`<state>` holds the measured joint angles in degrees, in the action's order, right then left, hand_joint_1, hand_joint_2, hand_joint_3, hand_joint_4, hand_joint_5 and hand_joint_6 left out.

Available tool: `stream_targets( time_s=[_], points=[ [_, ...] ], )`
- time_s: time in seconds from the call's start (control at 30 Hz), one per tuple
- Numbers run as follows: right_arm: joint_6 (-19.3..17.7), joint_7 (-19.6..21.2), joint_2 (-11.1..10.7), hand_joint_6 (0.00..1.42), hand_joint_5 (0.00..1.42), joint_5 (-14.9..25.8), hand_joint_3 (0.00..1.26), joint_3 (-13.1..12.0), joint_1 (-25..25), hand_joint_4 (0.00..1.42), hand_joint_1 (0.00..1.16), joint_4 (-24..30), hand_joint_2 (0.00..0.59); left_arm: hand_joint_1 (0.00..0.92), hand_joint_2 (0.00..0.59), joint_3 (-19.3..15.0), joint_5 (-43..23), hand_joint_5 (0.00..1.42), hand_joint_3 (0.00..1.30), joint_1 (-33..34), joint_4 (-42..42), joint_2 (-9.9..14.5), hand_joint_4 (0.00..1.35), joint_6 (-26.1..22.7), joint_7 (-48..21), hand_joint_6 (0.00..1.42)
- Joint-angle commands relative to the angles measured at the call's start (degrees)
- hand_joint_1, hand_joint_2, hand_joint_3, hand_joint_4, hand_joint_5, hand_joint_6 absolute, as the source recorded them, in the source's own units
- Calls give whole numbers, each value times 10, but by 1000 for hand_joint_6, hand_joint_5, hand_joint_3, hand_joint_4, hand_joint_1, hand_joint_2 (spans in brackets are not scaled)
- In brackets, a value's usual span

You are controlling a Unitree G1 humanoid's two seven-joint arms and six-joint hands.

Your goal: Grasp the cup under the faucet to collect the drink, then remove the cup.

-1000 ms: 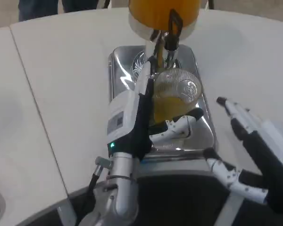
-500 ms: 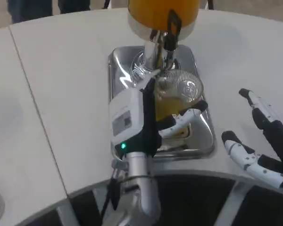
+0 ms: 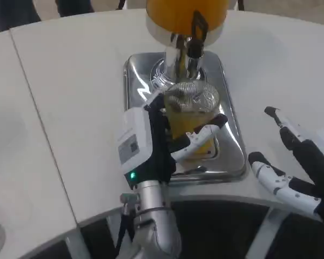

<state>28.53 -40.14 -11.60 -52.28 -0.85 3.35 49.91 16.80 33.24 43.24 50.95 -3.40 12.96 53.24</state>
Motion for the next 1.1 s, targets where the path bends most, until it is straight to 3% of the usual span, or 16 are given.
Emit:
stream_targets(
  time_s=[0.03,0.2,0.37,0.57,0.67,0.8,1.1],
  points=[
    [-14,20,-18,95,0,29,0,-17,-13,0,264,-3,521,607,0,-3,-10,1418,1135,-16,-11,8,1068,21,-17,1424],
    [-22,40,-31,95,0,62,0,-25,-11,0,266,-14,525,608,0,-22,-23,1418,1139,-35,-66,39,1068,22,-38,1424],
    [-34,70,-35,95,0,85,0,-15,-19,0,267,-25,528,595,0,-39,-7,1418,1139,-53,-111,69,1056,-16,-37,1424],
    [-54,93,-49,95,0,96,0,-10,-27,0,269,-34,534,589,0,-57,-10,1423,1144,-68,-143,82,1056,-43,-40,1424],
    [-75,104,-69,95,0,101,0,-17,-30,0,271,-41,538,588,0,-70,-18,1424,1145,-77,-163,88,1056,-49,-48,1424],
    [-80,117,-78,95,0,115,0,-25,-34,0,278,-52,536,587,0,-93,-27,1424,1147,-90,-196,100,1055,-59,-63,1424],
    [-132,145,-111,95,0,98,0,-6,-58,0,295,-65,542,579,0,-137,-50,1424,1150,-151,-301,128,1043,-69,-122,1424]
  ],
)
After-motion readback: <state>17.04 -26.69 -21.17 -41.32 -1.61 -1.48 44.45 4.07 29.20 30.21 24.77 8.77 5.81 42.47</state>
